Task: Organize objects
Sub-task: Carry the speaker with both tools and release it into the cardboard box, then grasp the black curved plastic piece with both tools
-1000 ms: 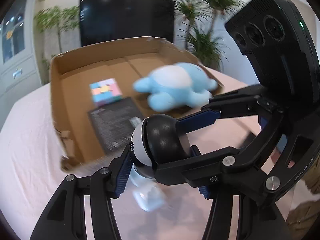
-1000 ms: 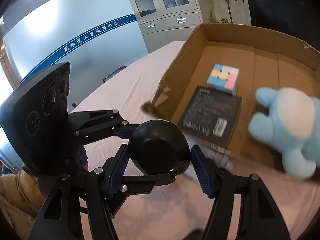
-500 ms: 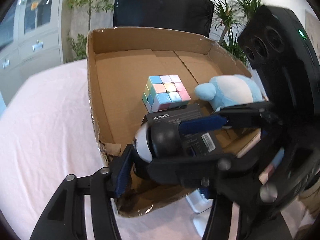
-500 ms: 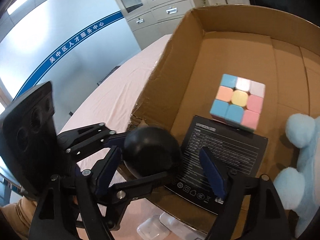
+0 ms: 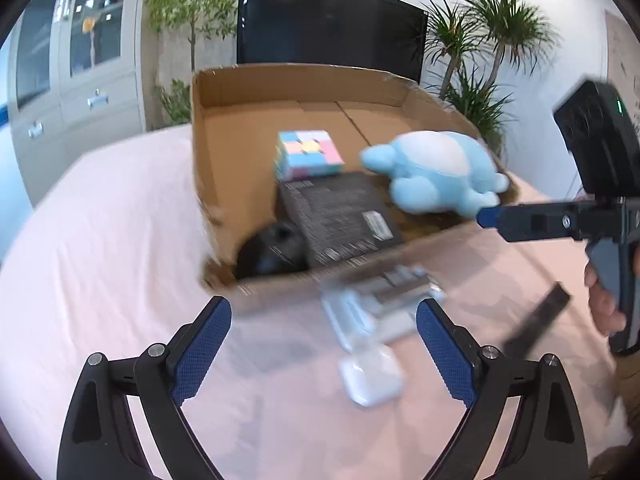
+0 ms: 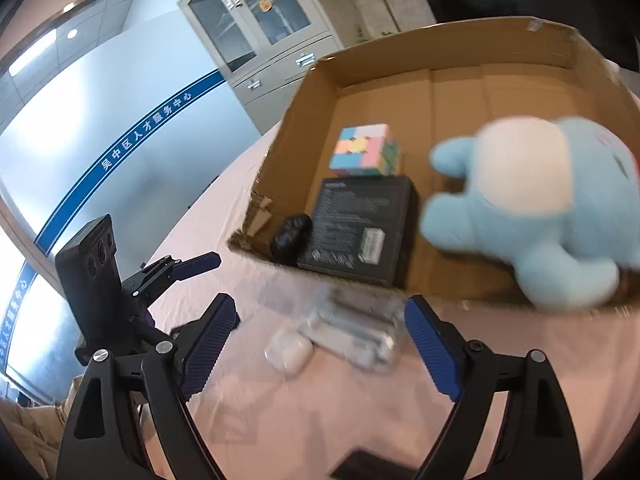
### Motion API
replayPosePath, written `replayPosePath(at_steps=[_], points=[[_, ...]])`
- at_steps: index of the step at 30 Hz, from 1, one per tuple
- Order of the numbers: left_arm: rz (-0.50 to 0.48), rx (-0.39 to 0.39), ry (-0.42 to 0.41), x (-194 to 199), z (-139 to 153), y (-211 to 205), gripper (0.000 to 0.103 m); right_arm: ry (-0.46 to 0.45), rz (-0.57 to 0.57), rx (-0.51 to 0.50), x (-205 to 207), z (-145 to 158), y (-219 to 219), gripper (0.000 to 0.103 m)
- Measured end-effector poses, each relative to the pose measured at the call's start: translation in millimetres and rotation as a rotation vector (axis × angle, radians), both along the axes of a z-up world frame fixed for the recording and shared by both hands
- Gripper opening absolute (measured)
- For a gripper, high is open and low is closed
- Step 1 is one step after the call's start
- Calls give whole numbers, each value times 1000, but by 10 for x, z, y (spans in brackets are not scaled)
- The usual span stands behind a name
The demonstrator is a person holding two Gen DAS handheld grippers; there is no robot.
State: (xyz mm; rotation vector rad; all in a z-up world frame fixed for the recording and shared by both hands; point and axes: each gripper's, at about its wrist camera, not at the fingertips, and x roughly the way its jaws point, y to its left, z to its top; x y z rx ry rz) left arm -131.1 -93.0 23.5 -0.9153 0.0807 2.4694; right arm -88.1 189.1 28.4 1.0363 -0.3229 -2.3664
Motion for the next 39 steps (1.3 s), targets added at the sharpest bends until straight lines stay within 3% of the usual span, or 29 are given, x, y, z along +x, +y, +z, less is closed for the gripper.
replayPosePath(at_steps=[3,8,16,21,28,33,39], points=[[-53,6,-24,206,-37,157,94,17,-69,4,284,-33,259,86],[-186,-58,-37,501,-111,659,94,31,-227,28,765,-226,744,88],[-232,-182,-74,528,-337,1427,94,36,-366,241,1064,-418,1072,88],[-245,-250,-56,598,-438,1600,94,47,-369,397,1056,-510,1066,88],[-262,-281,-22,716,-461,1625,94,36,-344,483,1152,-654,970,88],[-299,-287,-2,756,-464,1643,94,38,-325,433,1219,-573,958,88],[-329,-313,7,804,-513,1727,94,95,-306,491,984,-418,770,88]])
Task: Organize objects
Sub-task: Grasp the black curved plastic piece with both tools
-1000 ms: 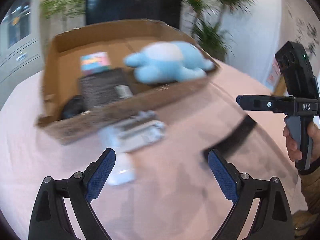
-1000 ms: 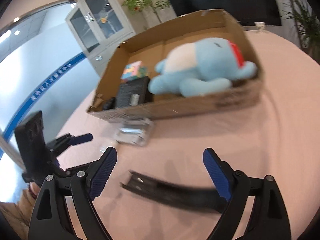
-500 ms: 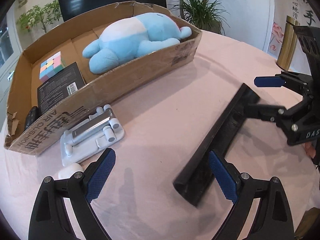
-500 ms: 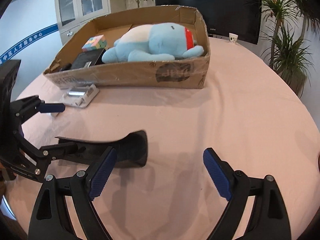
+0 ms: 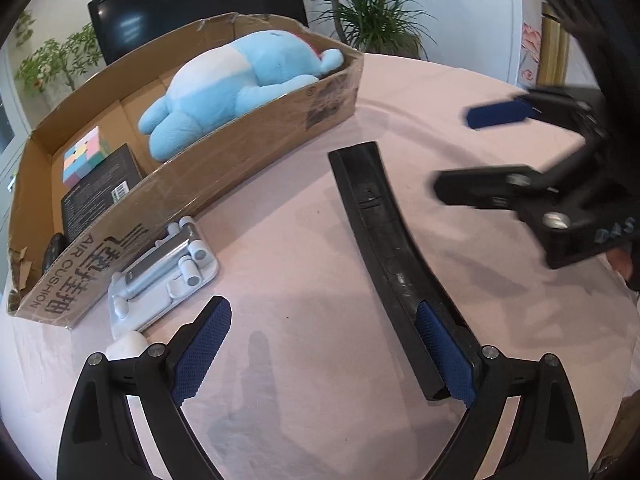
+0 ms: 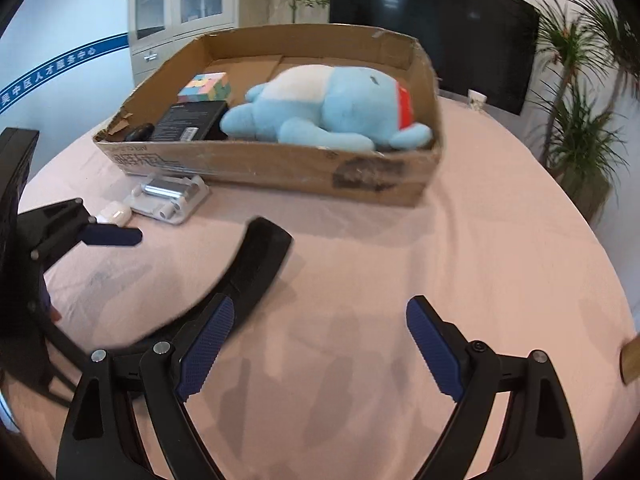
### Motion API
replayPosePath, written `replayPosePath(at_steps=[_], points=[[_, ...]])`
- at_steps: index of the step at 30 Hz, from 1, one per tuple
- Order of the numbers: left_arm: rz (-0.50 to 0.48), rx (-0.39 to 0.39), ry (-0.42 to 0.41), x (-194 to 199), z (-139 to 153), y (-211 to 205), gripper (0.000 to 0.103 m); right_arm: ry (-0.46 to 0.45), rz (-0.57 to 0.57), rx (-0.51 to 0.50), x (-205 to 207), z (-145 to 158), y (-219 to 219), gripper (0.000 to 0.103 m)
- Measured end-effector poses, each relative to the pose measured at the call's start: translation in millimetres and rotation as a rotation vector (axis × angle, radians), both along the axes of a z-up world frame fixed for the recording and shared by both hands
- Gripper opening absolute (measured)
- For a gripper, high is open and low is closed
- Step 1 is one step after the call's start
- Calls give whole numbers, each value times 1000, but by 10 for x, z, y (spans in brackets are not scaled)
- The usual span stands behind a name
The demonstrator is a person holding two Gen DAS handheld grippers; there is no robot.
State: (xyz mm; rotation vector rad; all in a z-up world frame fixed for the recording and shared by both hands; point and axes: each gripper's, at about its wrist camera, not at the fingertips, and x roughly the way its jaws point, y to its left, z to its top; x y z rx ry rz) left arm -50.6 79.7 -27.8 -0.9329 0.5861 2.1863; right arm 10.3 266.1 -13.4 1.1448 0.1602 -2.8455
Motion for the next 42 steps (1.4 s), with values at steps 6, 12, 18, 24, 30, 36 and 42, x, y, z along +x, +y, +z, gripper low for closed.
replayPosePath(at_steps=[6,12,18,24,30,36,42], points=[[-12,-18,34,12,19,15,94,-49,26,163,-268,-154,-201,88],[40,5,34,-87,55,-103,94,-74,-5,144,-56,-239,-48,88],[18,-14,44,-42,29,-93,94,-75,-10,85,204,-274,33,88],[-37,-4,32,73,35,-51,92,-69,19,-59,346,-188,162,88],[-86,29,-15,163,36,-91,63,-79,67,-168,432,-172,260,72],[-91,63,-79,177,38,-149,38,-114,104,-206,426,-256,241,49],[-71,73,-110,148,11,-222,21,-94,128,-237,501,-229,206,30]])
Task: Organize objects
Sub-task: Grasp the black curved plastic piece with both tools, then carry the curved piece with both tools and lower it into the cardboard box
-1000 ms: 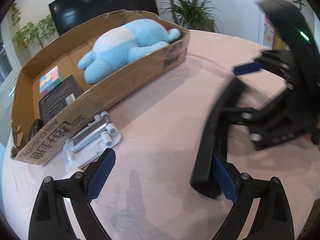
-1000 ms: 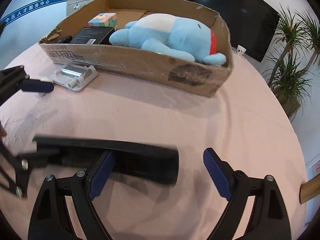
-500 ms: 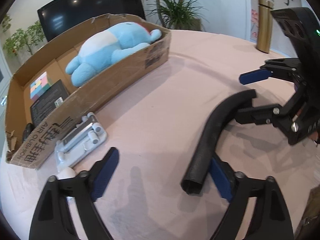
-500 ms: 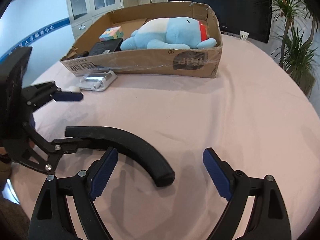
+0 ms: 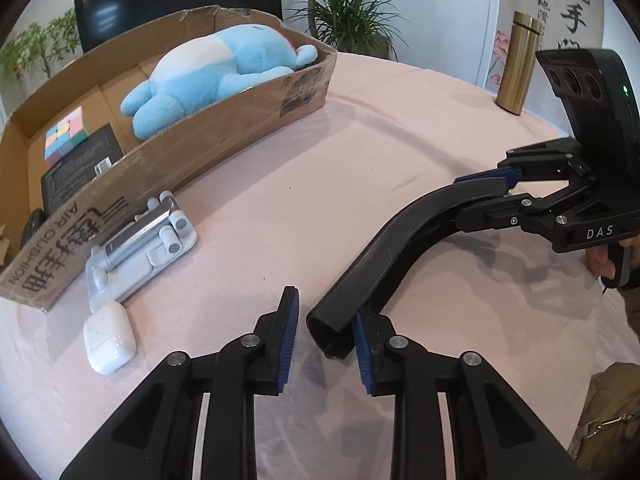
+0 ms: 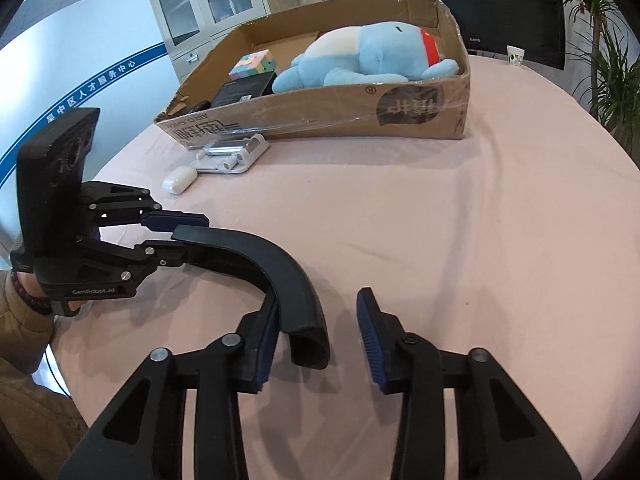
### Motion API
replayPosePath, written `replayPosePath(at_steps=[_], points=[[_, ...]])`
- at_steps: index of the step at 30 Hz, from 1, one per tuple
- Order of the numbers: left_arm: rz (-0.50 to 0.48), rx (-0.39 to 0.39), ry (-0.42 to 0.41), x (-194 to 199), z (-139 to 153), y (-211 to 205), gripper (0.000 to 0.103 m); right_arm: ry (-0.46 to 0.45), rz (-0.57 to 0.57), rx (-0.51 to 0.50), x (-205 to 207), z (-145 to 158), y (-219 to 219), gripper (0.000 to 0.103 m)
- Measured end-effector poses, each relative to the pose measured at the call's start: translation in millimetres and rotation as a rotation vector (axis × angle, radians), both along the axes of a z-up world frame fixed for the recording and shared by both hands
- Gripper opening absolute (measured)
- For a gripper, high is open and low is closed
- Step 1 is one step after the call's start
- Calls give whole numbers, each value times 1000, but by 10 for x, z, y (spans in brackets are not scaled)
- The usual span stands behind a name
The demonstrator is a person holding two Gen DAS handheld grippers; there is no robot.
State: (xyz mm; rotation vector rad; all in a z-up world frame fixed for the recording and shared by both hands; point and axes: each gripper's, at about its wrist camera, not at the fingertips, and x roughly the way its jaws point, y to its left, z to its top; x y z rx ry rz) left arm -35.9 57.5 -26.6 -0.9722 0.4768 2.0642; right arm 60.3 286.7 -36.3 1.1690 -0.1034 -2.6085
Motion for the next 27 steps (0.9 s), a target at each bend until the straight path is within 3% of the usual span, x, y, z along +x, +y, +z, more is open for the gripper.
replayPosePath(at_steps=[8,12,27], points=[[30,-1,6,-25,-1,-76,14,6,9,-22,64,15,-22,6],[50,7,0,-65,7,-145,10,7,20,-32,103,41,-64,5],[77,55,-9,-139,83,-401,7,11,47,0,-24,107,-285,5]])
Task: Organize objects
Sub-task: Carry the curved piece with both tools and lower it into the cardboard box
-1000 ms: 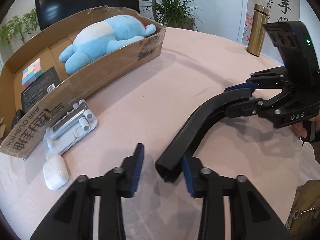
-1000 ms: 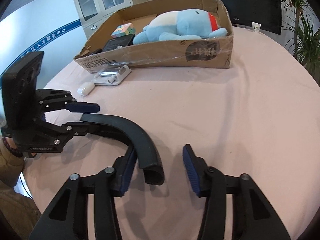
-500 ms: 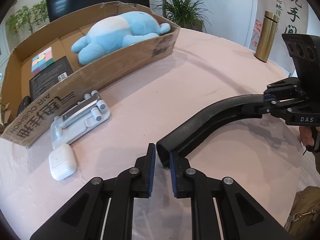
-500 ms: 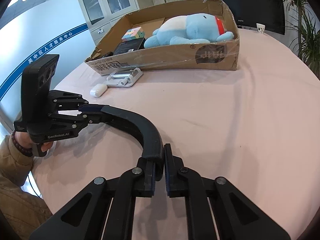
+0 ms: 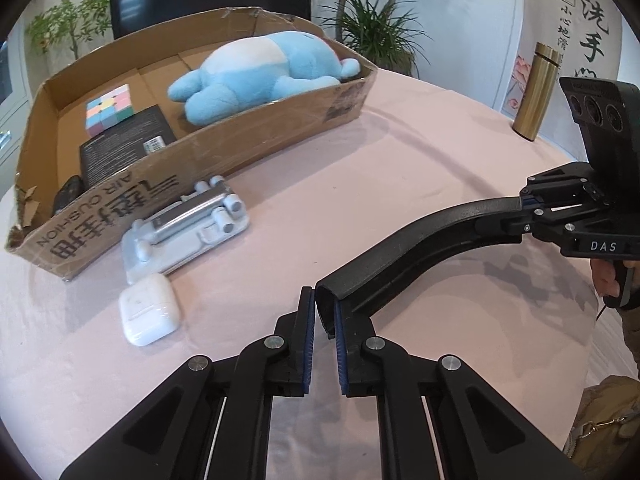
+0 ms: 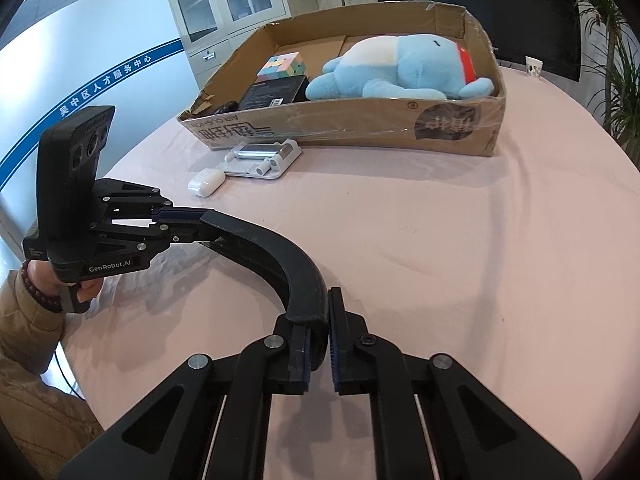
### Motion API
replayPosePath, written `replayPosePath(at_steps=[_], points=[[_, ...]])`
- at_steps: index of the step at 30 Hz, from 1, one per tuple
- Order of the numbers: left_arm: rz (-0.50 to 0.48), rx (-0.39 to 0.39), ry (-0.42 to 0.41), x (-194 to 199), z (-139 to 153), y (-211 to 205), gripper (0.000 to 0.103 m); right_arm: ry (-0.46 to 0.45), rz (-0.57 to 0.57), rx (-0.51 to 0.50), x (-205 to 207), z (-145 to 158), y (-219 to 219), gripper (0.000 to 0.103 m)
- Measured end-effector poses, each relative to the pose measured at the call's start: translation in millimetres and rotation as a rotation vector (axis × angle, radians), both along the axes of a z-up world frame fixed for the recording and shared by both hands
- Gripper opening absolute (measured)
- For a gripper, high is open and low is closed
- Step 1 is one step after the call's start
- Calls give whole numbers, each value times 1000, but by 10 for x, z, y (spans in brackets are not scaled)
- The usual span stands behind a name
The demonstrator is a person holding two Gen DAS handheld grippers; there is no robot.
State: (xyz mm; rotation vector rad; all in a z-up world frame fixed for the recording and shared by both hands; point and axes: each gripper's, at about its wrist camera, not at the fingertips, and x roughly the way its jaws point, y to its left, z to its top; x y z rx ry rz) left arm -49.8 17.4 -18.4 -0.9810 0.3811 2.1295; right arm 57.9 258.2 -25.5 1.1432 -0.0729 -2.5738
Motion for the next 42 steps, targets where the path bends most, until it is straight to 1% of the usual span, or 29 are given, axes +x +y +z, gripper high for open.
replayPosePath(at_steps=[3,6,9,12,16,19,21,24,27,29,31,32,33,34,35,36,37,38,39,40,41,42], points=[[19,4,19,-23,55,-85,7,14,12,6,-63,71,-74,5],[33,26,28,-58,145,-179,7,35,33,21,-182,182,-175,5],[71,8,77,-130,254,-258,7,57,62,47,-381,318,-309,5],[117,32,93,-286,371,-417,7,80,94,59,-620,473,-434,6],[181,55,142,-566,587,-657,7,108,133,57,-987,662,-611,6],[221,73,156,-840,727,-828,7,120,157,41,-1278,780,-748,6],[241,81,156,-1024,768,-901,7,118,165,19,-1534,821,-809,7],[276,80,143,-1331,764,-979,7,91,168,-3,-1899,774,-876,7],[311,90,98,-1656,655,-1022,7,62,166,1,-2183,658,-937,9],[319,82,83,-1768,557,-1006,7,49,153,7,-2315,559,-935,13],[310,74,88,-1776,489,-966,7,11,135,5,-2427,431,-895,17],[306,69,89,-1757,467,-942,7,2,127,5,-2446,390,-872,19],[307,63,107,-1718,456,-919,7,0,136,-27,-2424,357,-839,23],[306,45,128,-1689,448,-892,8,0,143,-40,-2401,354,-826,31],[309,30,142,-1677,440,-867,11,5,150,-45,-2365,364,-827,40],[318,14,151,-1659,439,-853,22,25,155,-29,-2294,393,-846,45],[335,2,162,-1642,438,-858,32,49,155,-2,-2233,423,-866,60],[346,5,180,-1596,452,-875,53,93,144,53,-2133,469,-898,84],[351,16,193,-1570,463,-895,70,137,118,105,-2055,507,-909,92],[355,38,210,-1529,484,-928,74,181,99,143,-1977,541,-914,101],[357,62,216,-1489,501,-961,79,216,90,173,-1902,573,-910,102],[365,75,213,-1464,514,-985,81,230,80,189,-1839,598,-888,102]])
